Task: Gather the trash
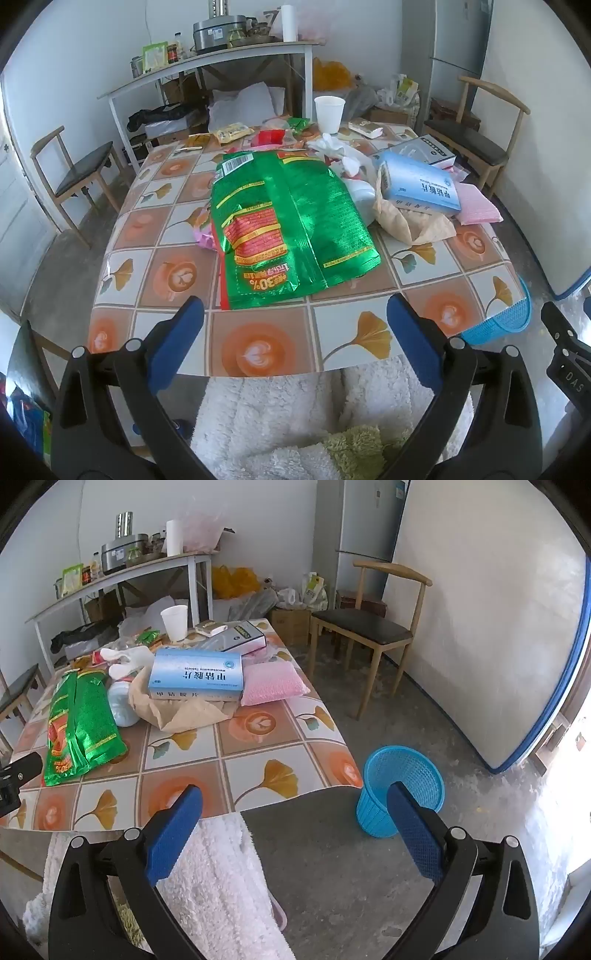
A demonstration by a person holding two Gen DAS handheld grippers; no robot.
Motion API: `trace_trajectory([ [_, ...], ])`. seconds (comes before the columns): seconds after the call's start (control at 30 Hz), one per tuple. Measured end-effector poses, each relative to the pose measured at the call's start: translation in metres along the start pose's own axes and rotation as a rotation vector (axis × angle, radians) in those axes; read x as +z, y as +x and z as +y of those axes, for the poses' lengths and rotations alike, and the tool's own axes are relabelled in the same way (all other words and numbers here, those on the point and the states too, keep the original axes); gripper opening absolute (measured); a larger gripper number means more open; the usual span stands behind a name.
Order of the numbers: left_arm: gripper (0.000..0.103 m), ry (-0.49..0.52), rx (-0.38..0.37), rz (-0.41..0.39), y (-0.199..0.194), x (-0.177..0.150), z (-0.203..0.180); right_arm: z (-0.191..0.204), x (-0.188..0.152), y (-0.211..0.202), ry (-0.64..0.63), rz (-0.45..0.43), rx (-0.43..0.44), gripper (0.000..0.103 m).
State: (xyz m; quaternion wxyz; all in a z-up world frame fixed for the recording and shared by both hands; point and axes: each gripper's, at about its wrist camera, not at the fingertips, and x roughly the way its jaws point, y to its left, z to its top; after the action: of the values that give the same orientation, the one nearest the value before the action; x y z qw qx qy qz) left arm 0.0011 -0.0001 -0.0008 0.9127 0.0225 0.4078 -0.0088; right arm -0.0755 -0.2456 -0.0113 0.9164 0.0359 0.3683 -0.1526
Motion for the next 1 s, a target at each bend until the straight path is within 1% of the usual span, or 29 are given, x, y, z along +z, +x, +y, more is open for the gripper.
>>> trace_trajectory([
  [0.2, 0.095, -0.006, -0.001, -0.002, 0.004, 0.006, 0.001, 0.001, 0.000, -0.002, -0.006, -0.005, -0.006, 0.097],
  [0.23, 0.095, -0.008, 0.007, -0.015, 0.001, 0.001, 0.006, 0.001, 0.001, -0.001, -0.006, -0.003, -0.006, 0.097],
  [0.3, 0.095, -0.005, 0.003, -0.017, 0.001, 0.000, 0.007, 0.002, 0.001, -0.001, -0.005, -0.002, -0.005, 0.097],
  [0.4, 0.095, -0.007, -0.002, -0.008, 0.003, 0.002, 0.010, 0.004, 0.006, -0.002, -0.006, -0.007, -0.001, 0.097],
  [0.57, 0.095, -0.023, 0.014, -0.003, 0.004, -0.001, 0.009, 0.009, 0.009, -0.005, -0.012, -0.012, 0.006, 0.097],
  [0.67, 0.095, -0.024, 0.015, -0.003, 0.004, -0.001, 0.010, 0.007, 0.006, -0.004, -0.015, -0.017, 0.017, 0.097],
  [1.0, 0.095, -0.024, 0.012, -0.004, 0.003, -0.001, 0.010, 0.006, 0.009, -0.005, -0.015, -0.023, 0.012, 0.097],
])
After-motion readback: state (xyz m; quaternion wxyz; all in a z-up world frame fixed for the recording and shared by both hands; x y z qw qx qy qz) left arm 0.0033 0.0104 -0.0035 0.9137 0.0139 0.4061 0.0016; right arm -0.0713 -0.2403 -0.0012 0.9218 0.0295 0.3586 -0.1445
